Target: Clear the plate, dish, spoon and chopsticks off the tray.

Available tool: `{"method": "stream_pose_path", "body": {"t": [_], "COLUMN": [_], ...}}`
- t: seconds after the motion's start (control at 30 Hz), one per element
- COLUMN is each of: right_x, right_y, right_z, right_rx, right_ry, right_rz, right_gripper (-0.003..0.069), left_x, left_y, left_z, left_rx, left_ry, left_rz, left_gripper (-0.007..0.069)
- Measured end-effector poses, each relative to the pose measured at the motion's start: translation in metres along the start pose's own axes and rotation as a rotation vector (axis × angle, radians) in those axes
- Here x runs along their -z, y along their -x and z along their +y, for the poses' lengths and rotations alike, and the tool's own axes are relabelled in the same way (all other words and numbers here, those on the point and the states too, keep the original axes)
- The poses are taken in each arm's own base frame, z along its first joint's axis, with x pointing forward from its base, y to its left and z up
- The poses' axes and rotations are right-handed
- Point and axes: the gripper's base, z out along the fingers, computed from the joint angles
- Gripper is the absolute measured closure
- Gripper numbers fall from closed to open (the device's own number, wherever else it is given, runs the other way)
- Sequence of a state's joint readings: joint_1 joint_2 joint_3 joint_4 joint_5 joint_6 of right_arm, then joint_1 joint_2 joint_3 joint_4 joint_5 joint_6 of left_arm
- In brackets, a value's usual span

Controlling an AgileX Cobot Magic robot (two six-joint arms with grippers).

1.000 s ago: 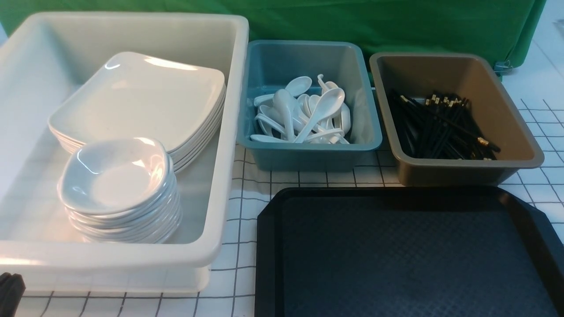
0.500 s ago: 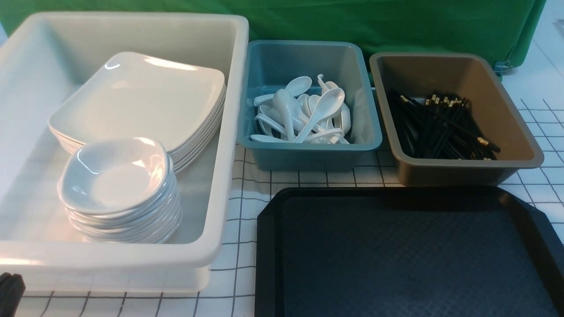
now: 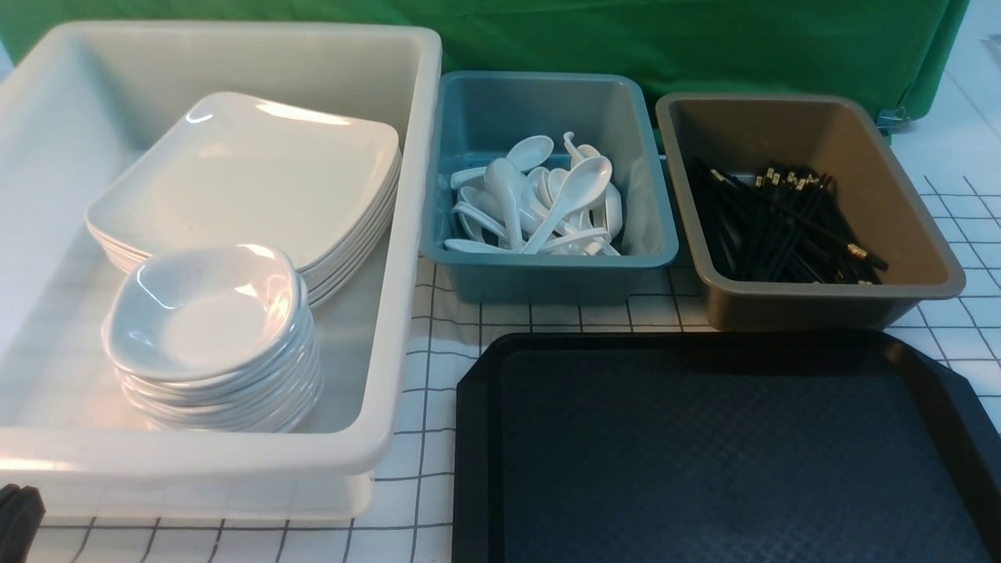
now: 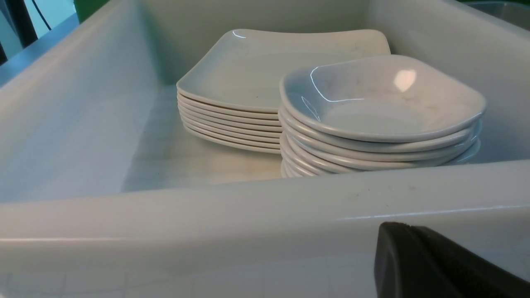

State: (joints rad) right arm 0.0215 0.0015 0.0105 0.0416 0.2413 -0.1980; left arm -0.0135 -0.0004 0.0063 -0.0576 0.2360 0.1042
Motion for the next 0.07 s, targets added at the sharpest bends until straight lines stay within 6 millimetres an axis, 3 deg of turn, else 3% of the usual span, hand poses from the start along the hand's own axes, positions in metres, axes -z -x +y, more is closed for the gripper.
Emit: {"method": "stream_pose_path", "body": {"t": [0.07], "right_x": [0.0000], "right_y": [0.0000], "right_z": [0.0000], "right_rx": [0.000], "right_ry": [0.000], "right_rz": [0.000], "right_gripper": [0.0417], "left_x": [0.0000], "left_y": [0.0000], "left_z": [0.0000], "left_rx": [0.000], "left_ry": [0.000], "left_rz": [0.000], "left_gripper": [0.0620]}}
